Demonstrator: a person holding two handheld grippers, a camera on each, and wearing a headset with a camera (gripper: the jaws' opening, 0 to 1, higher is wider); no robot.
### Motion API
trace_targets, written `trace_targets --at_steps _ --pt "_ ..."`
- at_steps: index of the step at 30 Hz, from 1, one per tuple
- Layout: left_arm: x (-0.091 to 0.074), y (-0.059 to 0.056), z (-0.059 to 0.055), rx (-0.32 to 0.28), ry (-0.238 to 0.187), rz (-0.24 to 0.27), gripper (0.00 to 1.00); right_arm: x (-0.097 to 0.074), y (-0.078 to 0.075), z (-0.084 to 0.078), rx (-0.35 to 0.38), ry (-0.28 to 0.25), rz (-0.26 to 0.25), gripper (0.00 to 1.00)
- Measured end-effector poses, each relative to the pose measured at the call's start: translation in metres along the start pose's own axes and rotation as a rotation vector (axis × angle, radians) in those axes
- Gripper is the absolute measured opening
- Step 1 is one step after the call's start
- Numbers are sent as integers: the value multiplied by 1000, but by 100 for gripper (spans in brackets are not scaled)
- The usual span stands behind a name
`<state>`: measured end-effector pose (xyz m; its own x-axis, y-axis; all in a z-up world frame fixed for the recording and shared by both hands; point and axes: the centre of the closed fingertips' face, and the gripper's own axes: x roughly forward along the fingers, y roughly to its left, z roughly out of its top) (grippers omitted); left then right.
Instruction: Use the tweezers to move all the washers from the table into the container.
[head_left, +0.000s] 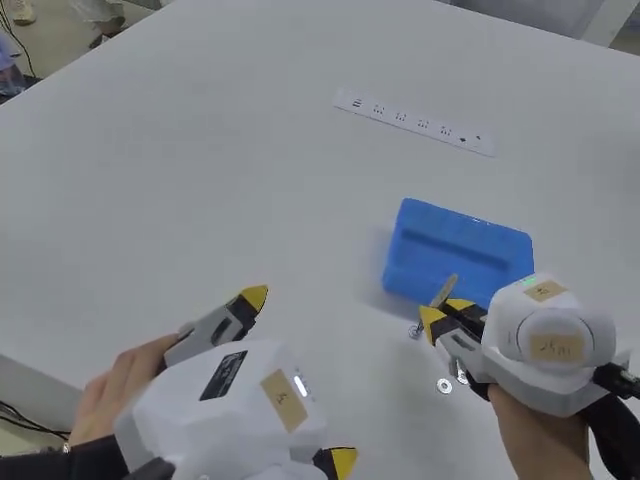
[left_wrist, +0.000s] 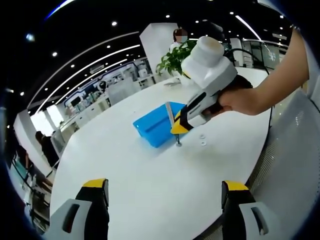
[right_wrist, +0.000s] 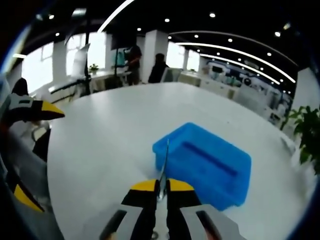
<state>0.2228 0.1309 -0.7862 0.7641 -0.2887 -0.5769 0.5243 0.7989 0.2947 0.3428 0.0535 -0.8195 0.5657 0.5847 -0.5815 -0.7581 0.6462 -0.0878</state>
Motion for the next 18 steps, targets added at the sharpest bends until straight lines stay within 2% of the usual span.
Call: trace_targets --at_steps 4,10,14,18 --pt "0 1 0 0 0 6 96 -2 -3 -1 46 -5 -4 2" --pt "0 1 0 2 0 4 96 -2 0 0 31 -11 -8 3" --pt "0 1 -1 10 3 9 96 2 -3 1 30 27 31 3" --pt "-1 3 1 -7 -9 12 96 -1 -7 2 32 46 68 3"
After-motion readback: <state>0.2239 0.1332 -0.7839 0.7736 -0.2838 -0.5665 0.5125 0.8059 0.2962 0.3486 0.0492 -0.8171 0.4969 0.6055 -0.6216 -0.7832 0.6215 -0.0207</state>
